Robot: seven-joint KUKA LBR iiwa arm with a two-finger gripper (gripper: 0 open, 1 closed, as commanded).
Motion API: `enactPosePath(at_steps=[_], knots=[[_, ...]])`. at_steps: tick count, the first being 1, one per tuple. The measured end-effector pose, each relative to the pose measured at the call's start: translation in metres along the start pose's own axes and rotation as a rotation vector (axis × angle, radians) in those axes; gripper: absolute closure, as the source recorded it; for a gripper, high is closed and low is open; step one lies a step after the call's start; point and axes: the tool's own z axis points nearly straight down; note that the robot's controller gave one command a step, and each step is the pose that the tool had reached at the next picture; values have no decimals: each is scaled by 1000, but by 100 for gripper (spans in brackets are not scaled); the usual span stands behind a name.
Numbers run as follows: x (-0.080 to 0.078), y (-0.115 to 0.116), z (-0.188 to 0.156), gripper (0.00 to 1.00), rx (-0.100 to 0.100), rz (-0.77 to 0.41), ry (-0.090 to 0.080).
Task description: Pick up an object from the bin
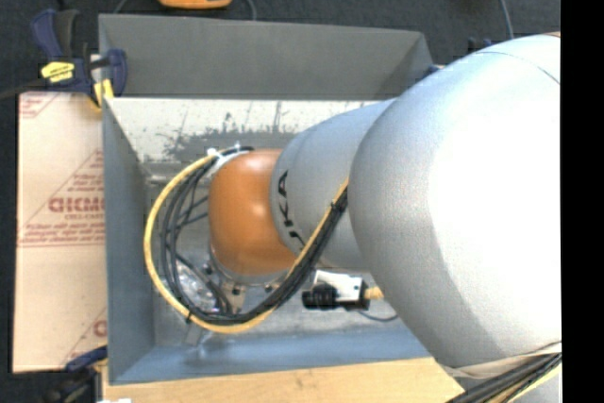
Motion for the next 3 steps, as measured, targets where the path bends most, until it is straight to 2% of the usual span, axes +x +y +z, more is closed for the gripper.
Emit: enactPosePath(at_steps=[1,2,3], knots=[[3,22,1,0,-2,87,-3],[-2,3,31,0,2,328,2],[-2,3,31,0,1,327,2]])
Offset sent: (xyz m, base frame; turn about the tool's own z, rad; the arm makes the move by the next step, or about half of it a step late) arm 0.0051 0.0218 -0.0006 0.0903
